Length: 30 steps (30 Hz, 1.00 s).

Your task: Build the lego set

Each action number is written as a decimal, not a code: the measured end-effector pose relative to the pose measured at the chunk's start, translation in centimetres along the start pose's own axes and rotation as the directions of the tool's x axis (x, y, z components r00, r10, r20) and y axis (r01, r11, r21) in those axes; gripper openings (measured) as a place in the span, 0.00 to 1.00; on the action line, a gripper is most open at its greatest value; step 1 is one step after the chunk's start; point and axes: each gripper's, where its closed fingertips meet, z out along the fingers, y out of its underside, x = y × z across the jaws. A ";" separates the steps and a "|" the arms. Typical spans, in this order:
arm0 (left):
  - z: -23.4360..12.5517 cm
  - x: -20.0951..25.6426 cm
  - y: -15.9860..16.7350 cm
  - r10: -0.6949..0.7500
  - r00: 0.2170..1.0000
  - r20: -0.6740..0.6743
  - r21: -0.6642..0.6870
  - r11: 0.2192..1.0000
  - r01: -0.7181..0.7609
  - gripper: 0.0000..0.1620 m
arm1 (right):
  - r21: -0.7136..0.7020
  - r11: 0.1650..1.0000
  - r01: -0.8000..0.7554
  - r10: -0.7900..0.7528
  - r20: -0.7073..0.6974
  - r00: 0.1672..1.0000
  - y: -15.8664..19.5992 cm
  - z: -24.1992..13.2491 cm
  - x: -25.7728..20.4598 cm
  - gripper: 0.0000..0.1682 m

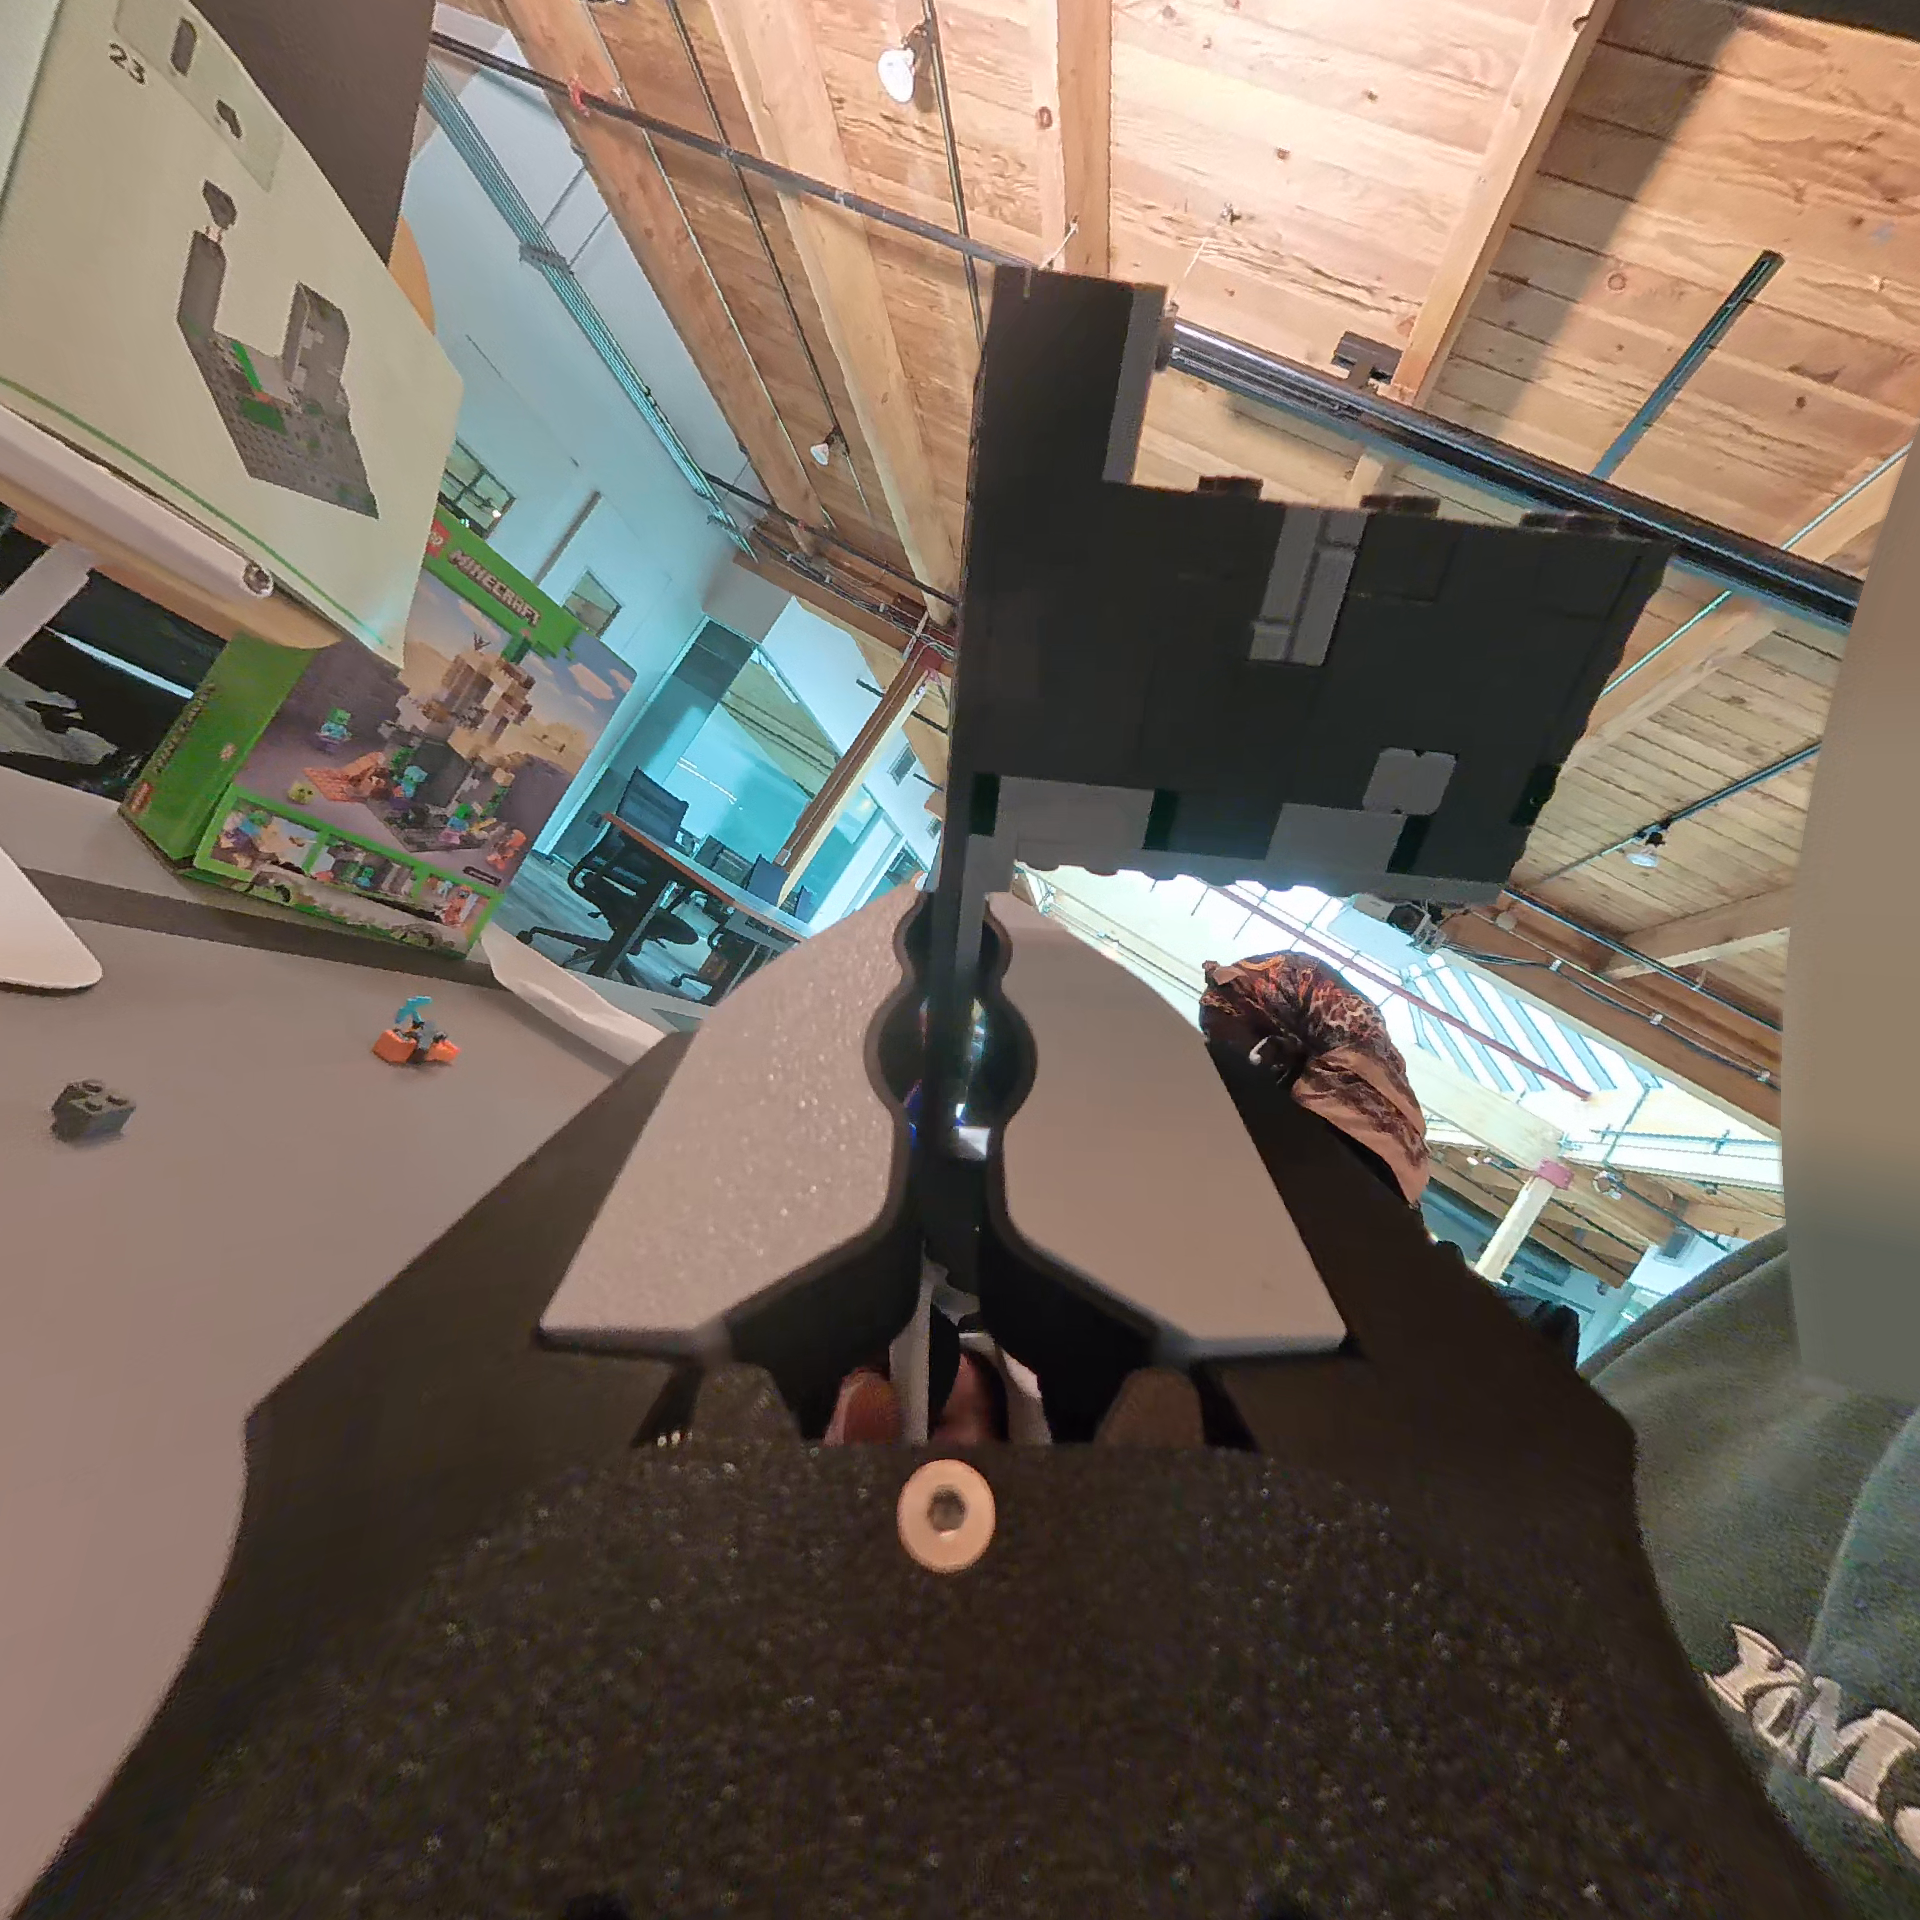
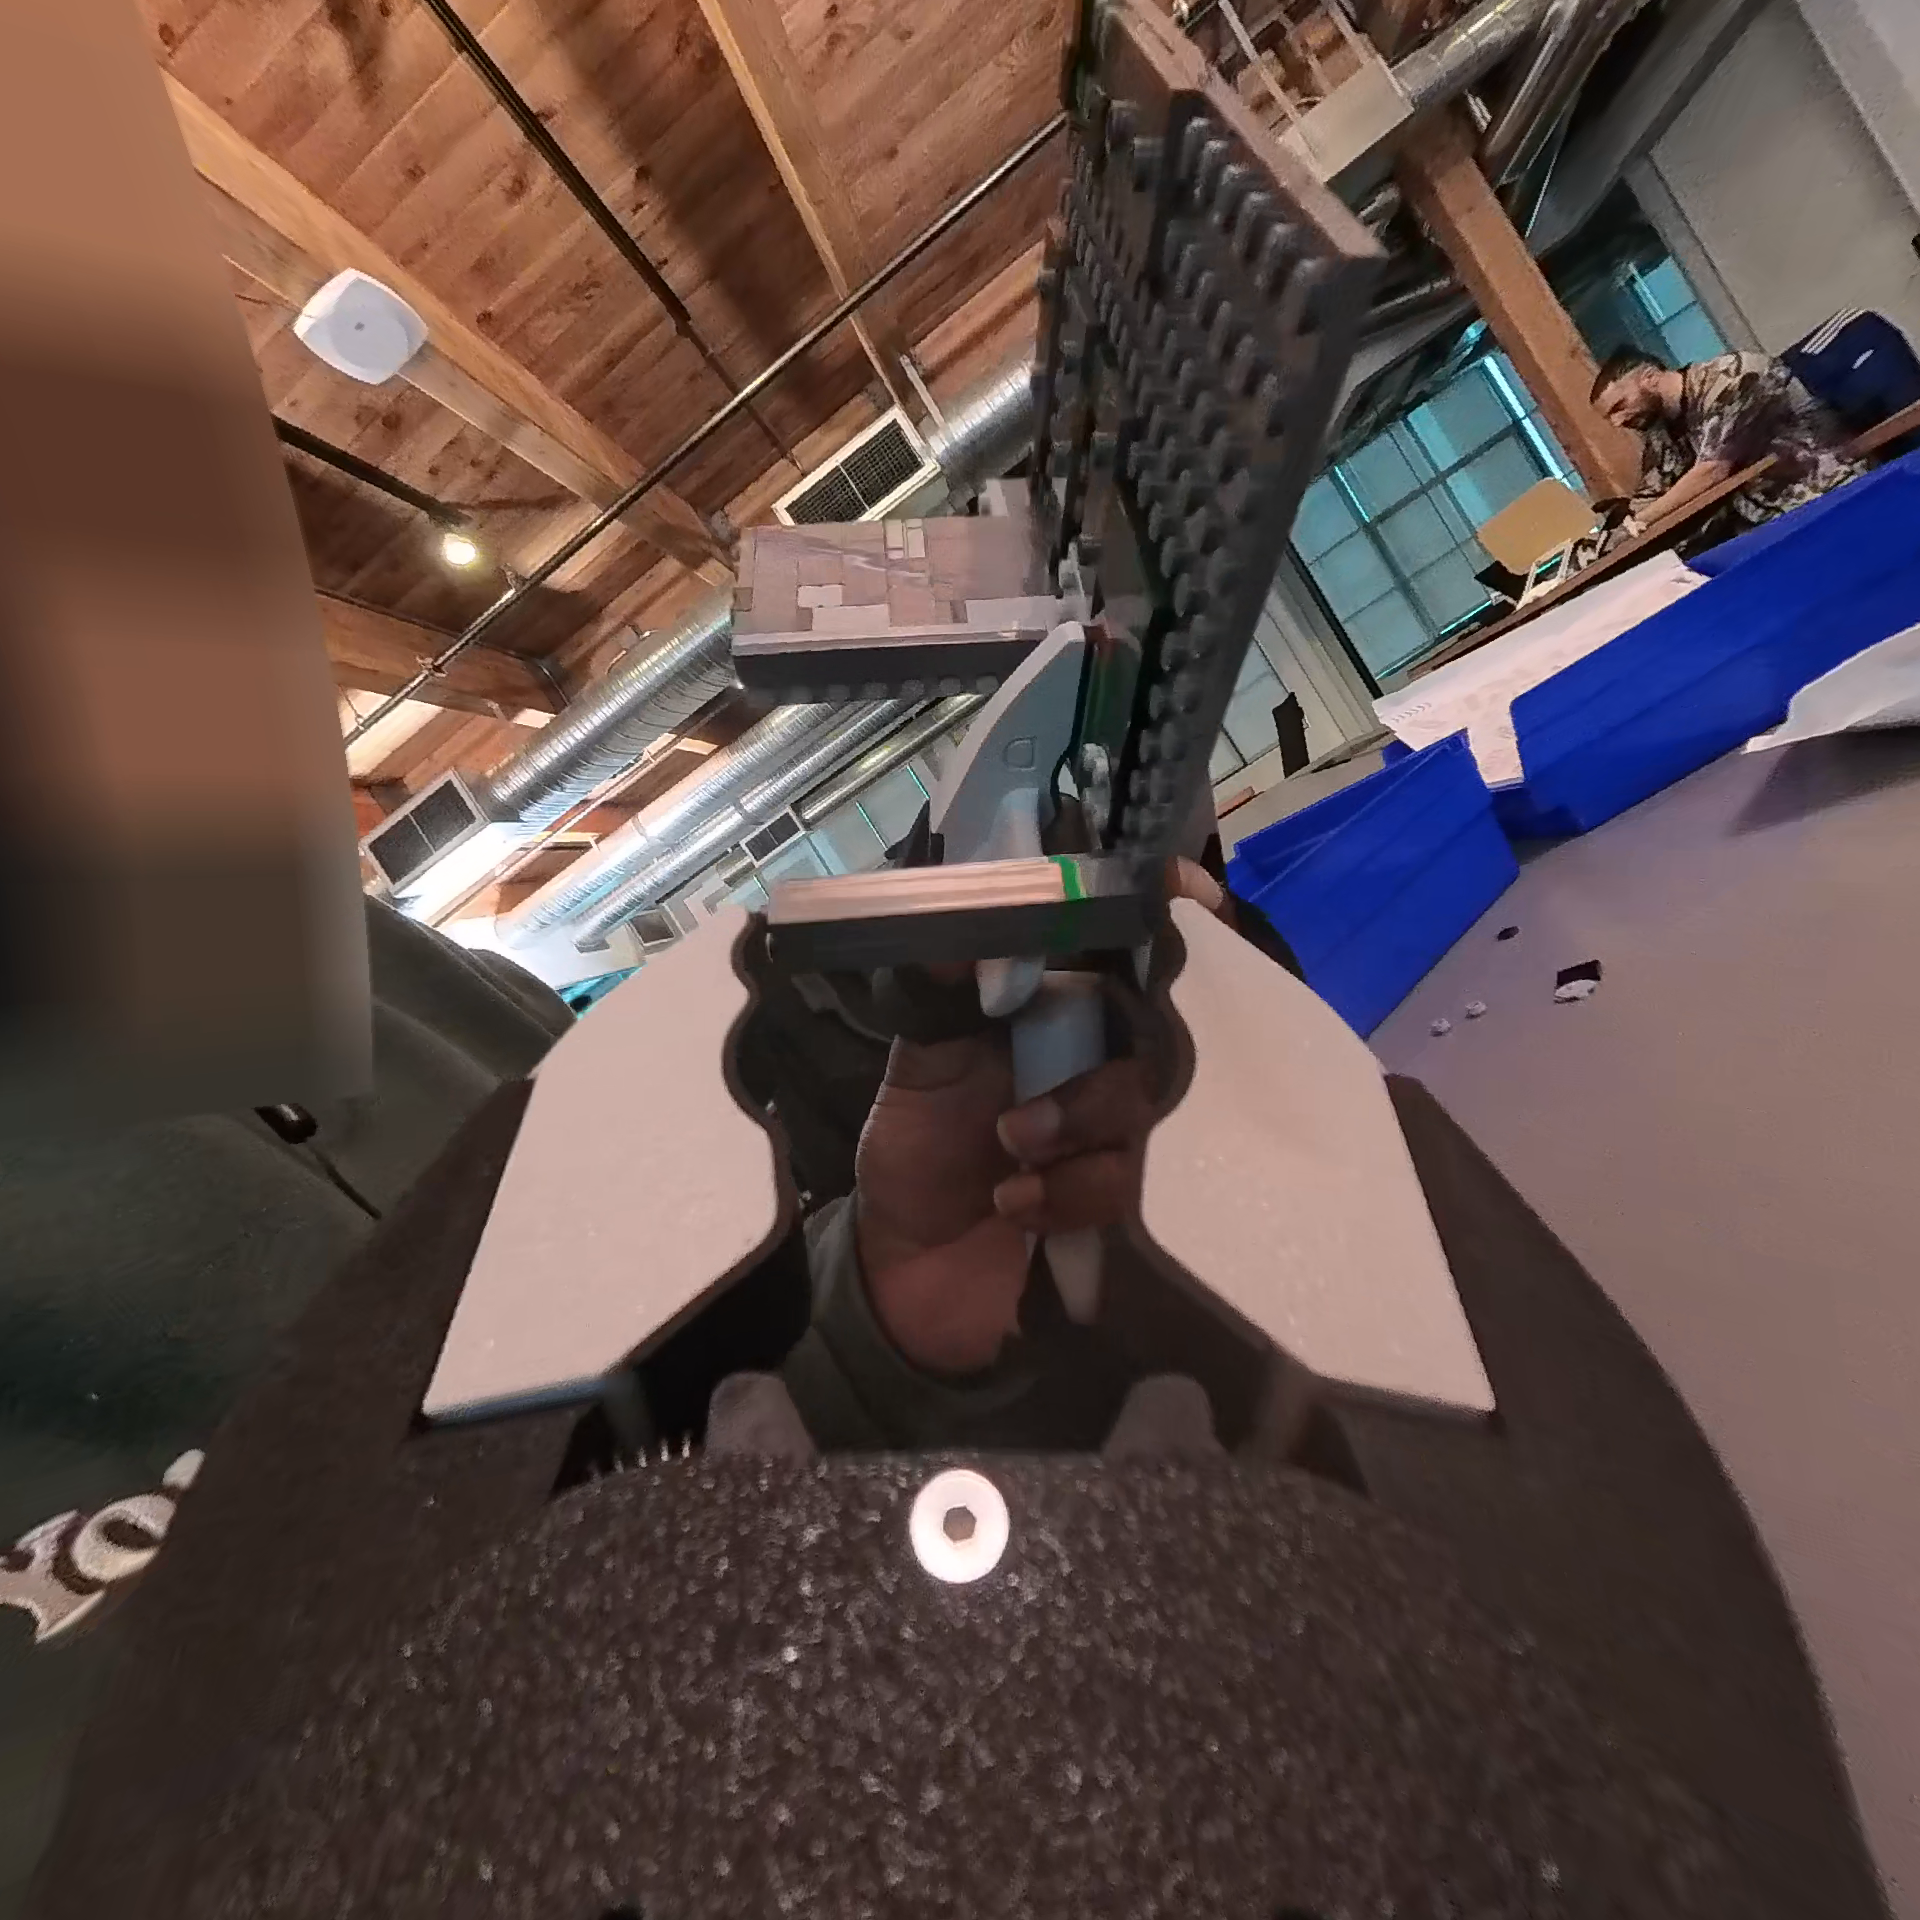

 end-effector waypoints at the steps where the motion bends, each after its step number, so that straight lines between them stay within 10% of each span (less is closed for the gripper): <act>1: 0.0 0.0 0.1 0.001 1.000 0.002 -0.002 1.000 -0.001 0.04 | -0.003 1.000 0.002 -0.002 0.000 1.000 0.1 0.0 0.0 0.41; 30: -0.1 -0.9 0.3 -0.111 0.994 0.020 0.018 0.994 0.110 0.04 | 0.033 0.996 -0.084 0.083 0.023 0.996 0.0 -0.1 0.5 0.41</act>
